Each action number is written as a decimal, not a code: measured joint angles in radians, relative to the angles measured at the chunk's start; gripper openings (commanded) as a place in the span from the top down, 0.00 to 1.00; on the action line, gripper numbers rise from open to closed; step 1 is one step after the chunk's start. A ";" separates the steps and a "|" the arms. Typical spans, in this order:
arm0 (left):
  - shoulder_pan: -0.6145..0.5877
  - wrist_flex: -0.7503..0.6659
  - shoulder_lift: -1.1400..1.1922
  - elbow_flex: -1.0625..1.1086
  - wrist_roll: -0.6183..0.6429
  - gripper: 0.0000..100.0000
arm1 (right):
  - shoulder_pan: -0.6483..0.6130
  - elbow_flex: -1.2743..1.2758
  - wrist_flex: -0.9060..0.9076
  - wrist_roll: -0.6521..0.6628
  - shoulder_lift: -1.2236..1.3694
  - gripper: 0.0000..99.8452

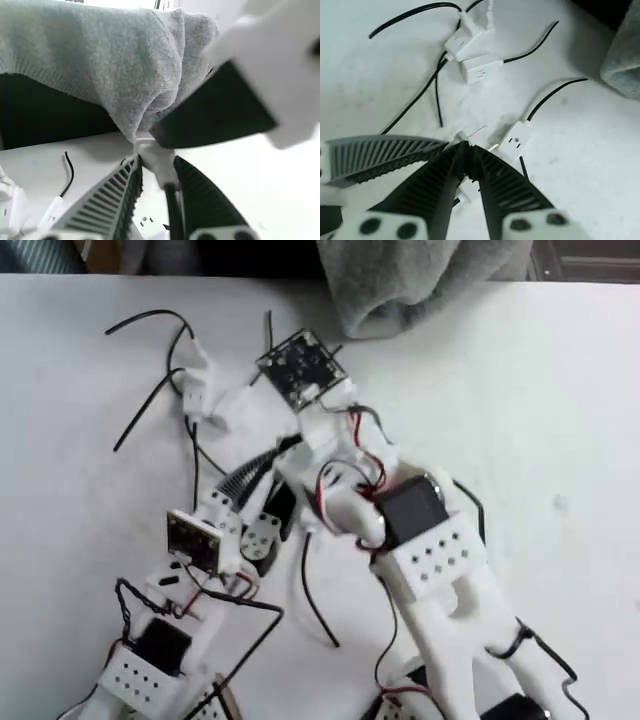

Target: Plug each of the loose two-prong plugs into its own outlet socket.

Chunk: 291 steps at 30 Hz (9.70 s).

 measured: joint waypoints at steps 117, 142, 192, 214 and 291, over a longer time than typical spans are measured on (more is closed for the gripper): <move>0.072 0.816 1.637 -1.272 0.298 0.98 | 0.984 0.928 -0.661 -0.178 -0.169 0.98; 0.061 0.773 1.686 -1.270 0.330 0.98 | 0.970 0.928 -0.661 -0.178 -0.169 0.98; 0.034 0.729 1.596 -1.142 0.282 0.98 | 0.970 0.928 -0.661 -0.178 -0.169 0.98; 0.034 0.916 1.522 -1.223 -0.089 0.98 | 0.970 0.928 -0.661 -0.178 -0.169 0.98; -0.470 0.985 1.393 -0.686 -0.858 0.80 | 0.947 0.937 -0.661 -0.178 -0.169 0.98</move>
